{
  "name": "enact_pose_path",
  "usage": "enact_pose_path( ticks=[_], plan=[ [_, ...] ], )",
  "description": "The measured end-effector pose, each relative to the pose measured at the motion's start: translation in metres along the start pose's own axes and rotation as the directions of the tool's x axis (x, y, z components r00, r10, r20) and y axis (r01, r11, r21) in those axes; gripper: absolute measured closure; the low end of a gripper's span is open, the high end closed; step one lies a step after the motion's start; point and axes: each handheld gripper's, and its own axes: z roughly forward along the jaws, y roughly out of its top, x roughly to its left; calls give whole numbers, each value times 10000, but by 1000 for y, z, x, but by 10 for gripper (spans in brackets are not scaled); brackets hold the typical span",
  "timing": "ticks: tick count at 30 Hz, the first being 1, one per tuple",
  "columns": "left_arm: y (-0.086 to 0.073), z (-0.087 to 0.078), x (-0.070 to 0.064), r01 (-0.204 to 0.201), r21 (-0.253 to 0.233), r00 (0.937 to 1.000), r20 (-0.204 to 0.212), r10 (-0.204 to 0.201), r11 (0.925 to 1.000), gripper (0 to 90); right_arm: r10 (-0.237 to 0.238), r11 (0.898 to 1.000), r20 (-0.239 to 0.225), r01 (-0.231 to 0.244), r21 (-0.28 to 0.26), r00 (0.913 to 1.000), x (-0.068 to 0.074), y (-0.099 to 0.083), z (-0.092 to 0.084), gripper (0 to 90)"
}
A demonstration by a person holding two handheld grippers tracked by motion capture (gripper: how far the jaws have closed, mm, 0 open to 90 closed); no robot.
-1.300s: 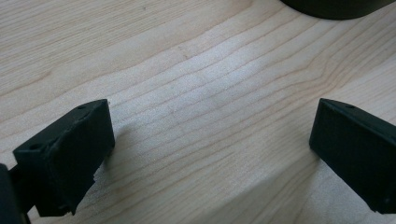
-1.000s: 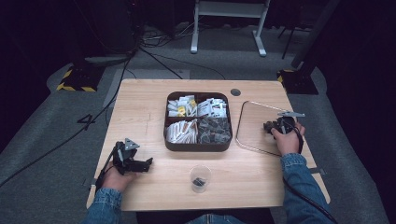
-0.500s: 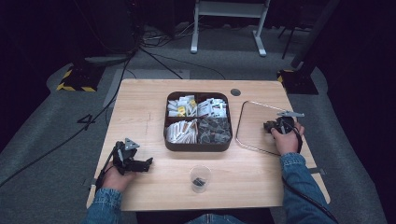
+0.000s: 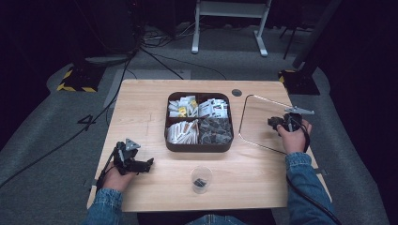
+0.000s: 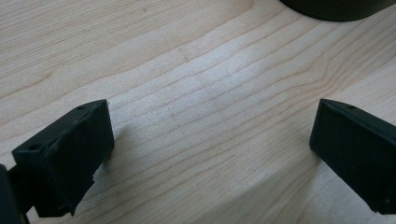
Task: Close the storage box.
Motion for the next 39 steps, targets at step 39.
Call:
enact_pose_path(
  ticks=[39],
  plan=[
    [-1, -1, -2, 204, -6, 9998, -90, -204, 9998, 1, -449, 9973, -1134, 378, -636, 9925, 43, 49, -44, 587]
  ],
)
